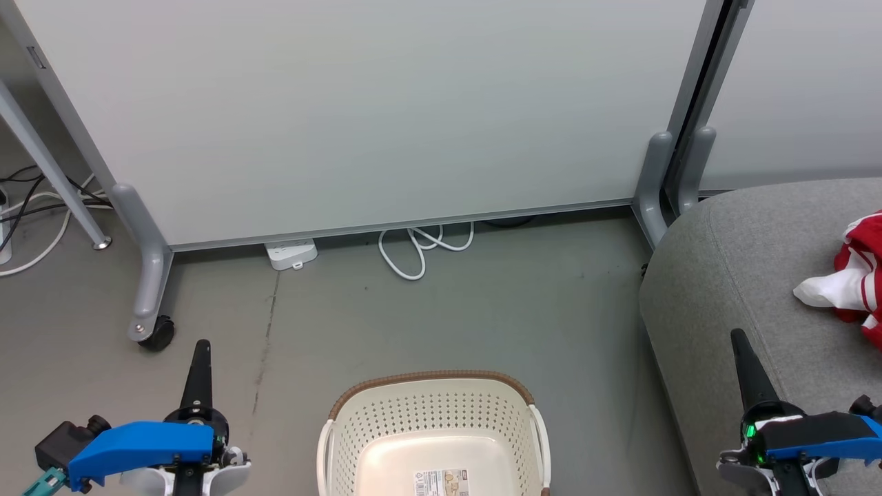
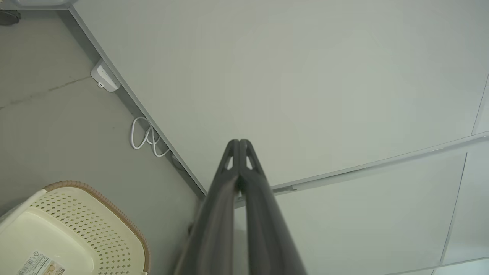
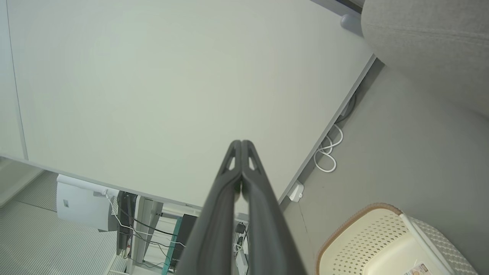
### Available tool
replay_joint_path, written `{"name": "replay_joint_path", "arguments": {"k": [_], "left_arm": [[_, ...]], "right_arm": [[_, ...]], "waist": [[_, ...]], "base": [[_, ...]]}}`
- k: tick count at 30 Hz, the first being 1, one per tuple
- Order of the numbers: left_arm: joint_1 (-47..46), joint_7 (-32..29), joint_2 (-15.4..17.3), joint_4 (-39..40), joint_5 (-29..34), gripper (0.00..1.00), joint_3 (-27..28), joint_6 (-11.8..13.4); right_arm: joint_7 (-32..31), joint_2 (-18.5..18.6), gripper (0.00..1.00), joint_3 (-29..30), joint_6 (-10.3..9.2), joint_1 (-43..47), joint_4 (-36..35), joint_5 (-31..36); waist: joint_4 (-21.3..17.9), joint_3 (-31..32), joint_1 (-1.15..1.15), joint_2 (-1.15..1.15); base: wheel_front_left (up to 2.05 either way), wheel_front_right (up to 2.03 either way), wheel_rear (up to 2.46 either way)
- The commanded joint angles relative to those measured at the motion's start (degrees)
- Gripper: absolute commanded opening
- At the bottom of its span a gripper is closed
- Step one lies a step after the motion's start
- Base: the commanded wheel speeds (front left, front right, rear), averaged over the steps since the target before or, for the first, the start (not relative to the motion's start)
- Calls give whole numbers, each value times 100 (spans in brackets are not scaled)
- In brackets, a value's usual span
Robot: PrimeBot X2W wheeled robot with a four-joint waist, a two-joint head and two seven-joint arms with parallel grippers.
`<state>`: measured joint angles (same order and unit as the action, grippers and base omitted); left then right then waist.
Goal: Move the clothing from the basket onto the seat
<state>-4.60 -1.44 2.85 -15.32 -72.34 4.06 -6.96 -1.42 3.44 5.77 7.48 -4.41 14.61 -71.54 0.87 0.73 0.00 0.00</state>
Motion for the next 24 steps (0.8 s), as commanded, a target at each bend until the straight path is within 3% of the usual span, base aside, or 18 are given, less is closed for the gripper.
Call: {"name": "replay_joint_path", "arguments": {"k": [1, 24], "left_arm": [[-122, -44, 5, 61, -155, 0, 42, -36], [-176, -322, 4, 108, -1232, 0, 178, -59]], "right_arm": [[-43, -9, 0, 14, 2, -113, -54, -181], [-322, -41, 0, 57, 2, -170, -63, -1288]], "waist": [[-4, -4, 0, 0], [-48, -49, 0, 0]], "base": [[0, 0, 0], [0, 0, 0]]}}
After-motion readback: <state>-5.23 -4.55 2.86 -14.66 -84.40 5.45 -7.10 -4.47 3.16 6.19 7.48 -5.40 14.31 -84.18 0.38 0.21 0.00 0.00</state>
